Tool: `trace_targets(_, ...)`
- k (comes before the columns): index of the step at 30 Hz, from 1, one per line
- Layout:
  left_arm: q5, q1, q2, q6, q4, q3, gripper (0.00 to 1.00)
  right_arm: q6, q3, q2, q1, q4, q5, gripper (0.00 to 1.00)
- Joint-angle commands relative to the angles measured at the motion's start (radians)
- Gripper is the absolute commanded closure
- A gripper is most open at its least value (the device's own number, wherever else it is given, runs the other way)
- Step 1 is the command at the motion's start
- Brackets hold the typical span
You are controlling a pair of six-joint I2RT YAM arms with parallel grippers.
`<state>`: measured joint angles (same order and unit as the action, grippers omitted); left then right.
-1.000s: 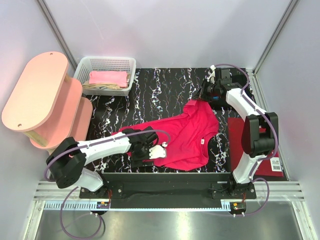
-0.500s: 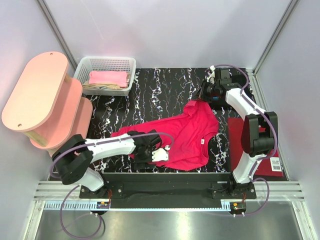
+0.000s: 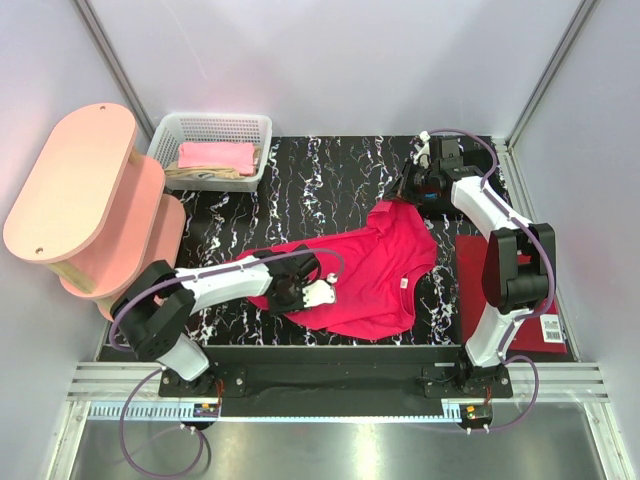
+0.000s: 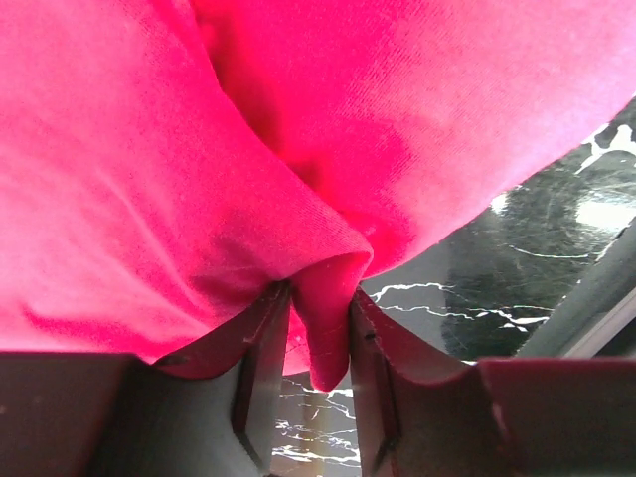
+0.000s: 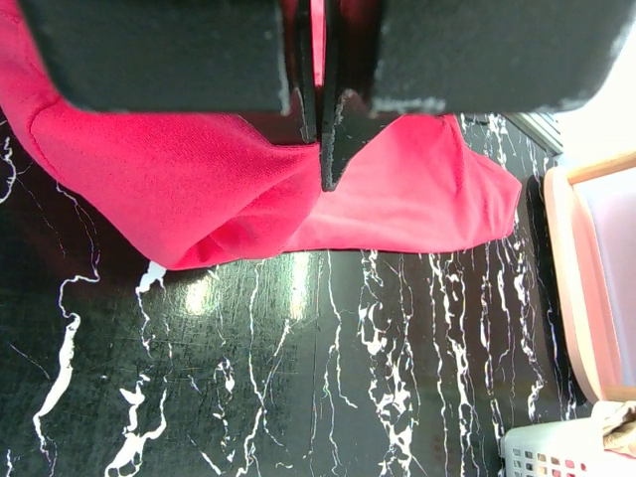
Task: Fold and stack the t-shirts
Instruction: Flatten out the tshirt
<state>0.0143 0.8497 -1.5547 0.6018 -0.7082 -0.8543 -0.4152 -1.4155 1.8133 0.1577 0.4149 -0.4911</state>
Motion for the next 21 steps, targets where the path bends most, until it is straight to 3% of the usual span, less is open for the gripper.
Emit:
trace_targets(1, -0.013, -0.015, 0.033, 0.018, -0.022, -0.008, 0.69, -0.002, -0.019, -0.048, 0.002, -0.033, -0.029, 1.0)
trace_targets(6, -0.047, -0.026, 0.102, 0.026, -0.089, -0.023, 0.79, -0.004, -0.017, -0.055, 0.002, -0.034, -0.037, 1.0)
trace_targets(11, -0.066, -0.032, 0.175, 0.023, -0.158, -0.071, 1.0, -0.008, -0.017, -0.072, 0.002, -0.033, -0.049, 1.0)
trace_targets(21, -0.22, -0.083, 0.277, 0.07, -0.292, -0.258, 1.0, -0.007, -0.039, -0.187, 0.003, -0.002, -0.07, 1.0)
